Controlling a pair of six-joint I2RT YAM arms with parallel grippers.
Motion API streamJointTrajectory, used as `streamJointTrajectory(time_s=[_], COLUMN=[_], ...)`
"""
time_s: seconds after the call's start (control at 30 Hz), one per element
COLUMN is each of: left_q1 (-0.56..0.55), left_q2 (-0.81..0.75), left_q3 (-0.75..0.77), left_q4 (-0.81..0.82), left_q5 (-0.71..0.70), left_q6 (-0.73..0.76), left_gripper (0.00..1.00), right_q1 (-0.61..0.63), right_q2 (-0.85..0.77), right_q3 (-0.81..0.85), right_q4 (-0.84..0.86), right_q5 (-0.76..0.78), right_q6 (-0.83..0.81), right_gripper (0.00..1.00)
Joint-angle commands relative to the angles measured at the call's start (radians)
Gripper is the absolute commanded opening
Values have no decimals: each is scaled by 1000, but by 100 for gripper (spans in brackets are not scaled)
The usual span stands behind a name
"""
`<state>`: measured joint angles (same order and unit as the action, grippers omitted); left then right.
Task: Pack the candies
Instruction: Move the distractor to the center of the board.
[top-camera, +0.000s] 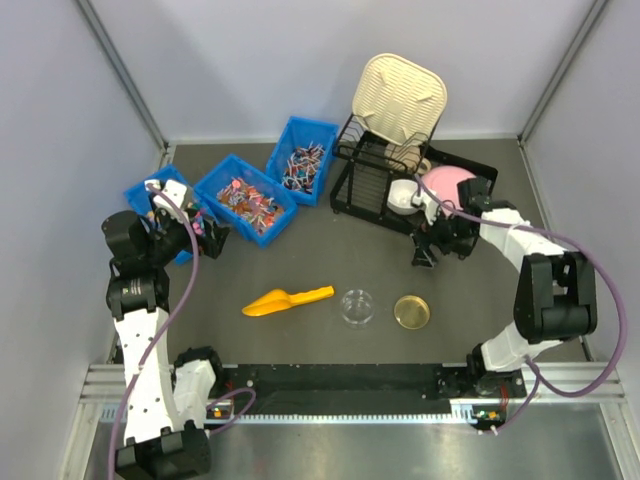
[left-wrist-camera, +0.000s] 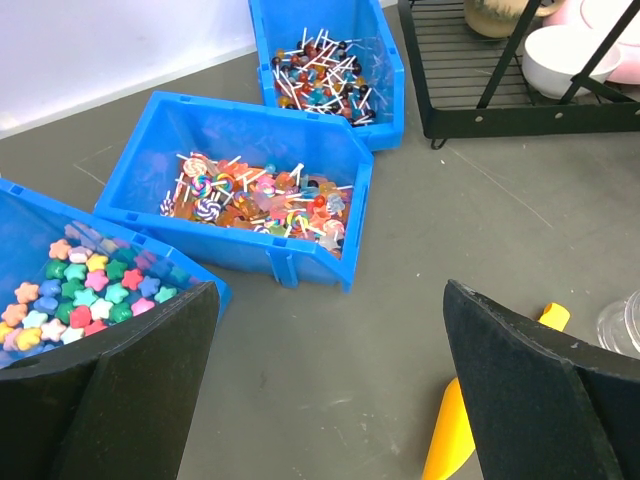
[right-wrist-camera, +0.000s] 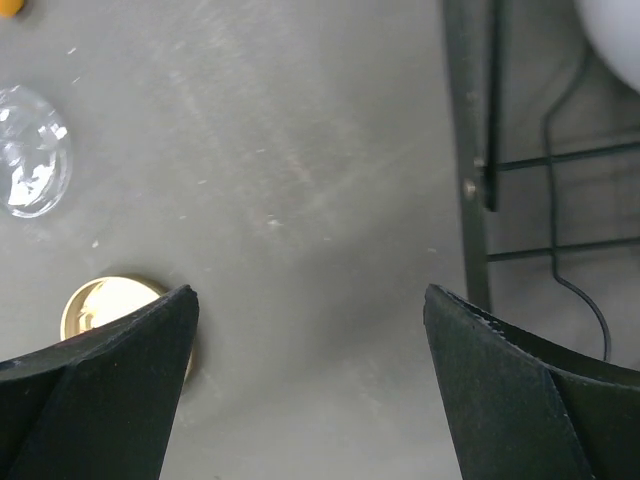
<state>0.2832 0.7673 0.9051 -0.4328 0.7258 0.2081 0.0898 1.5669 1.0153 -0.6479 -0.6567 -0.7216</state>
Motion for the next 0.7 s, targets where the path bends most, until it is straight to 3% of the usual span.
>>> streamJointTrajectory(time_s=[0.0,0.27,0.67], left_q1=[13,24,34], left_q2=[-19,-19,-17], left_q3=[-6,-11,-18], left_q4=[48,55,63], left_q5=[27,40,50], left_q6=[-7,-12,-16], left_gripper=[99,99,99], right_q1=[-70,-111,-153], right_q2=[18,82,263], right_q3=[57,103,330], right_q4=[166,323,424], right_q5=[66,215,384], right_q6=[27,123,275], right_gripper=[94,95,96])
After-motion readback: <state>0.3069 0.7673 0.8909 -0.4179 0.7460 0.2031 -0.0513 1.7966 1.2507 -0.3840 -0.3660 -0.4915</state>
